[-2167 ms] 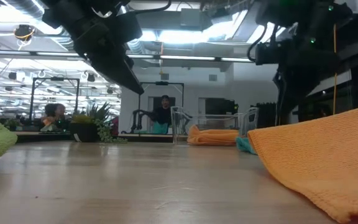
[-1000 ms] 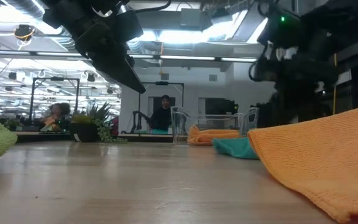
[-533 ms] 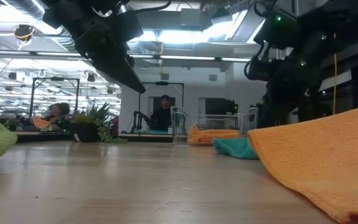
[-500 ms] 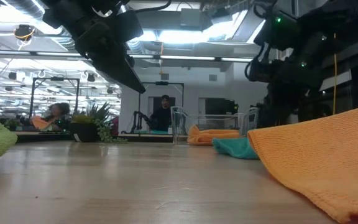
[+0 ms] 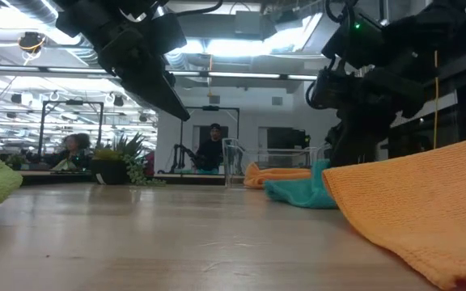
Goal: Fold microfiber towels
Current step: Fold the blue towel on the table
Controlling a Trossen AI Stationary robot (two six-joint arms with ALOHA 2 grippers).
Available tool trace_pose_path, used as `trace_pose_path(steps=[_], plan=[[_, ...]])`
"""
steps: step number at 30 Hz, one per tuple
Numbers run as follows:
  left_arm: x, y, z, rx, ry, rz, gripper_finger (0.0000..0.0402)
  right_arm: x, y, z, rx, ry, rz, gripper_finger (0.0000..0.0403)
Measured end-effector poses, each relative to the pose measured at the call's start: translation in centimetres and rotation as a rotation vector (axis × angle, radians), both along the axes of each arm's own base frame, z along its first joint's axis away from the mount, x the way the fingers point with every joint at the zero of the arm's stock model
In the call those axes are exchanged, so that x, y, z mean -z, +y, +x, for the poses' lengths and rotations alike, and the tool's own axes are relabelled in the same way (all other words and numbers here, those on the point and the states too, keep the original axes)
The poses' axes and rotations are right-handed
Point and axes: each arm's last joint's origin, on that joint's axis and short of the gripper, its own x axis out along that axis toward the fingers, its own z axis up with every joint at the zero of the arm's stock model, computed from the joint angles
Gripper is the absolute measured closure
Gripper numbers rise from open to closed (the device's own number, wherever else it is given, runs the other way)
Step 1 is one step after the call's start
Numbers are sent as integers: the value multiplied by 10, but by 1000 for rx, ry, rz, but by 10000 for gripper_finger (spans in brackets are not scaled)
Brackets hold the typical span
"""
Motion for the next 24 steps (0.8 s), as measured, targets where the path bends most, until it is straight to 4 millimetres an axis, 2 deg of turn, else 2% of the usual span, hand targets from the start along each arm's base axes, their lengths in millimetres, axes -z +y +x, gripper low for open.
trace_pose_path(steps=[3, 8, 15, 20, 24], plan=[[0, 0, 0, 0, 0, 0, 246, 0, 0, 0, -1, -1, -32, 300], [-1, 0, 1, 0, -12, 0, 246, 0, 0, 1, 5, -12, -53, 389], [-11, -4, 9, 73, -154, -99, 246, -15, 2, 15, 14, -226, -148, 397], [-18, -4, 13, 19, -235, -177, 246, -27, 6, 23, 4, -388, -217, 399], [-19, -4, 14, -7, -253, -216, 246, -39, 6, 30, 3, -445, -261, 400]])
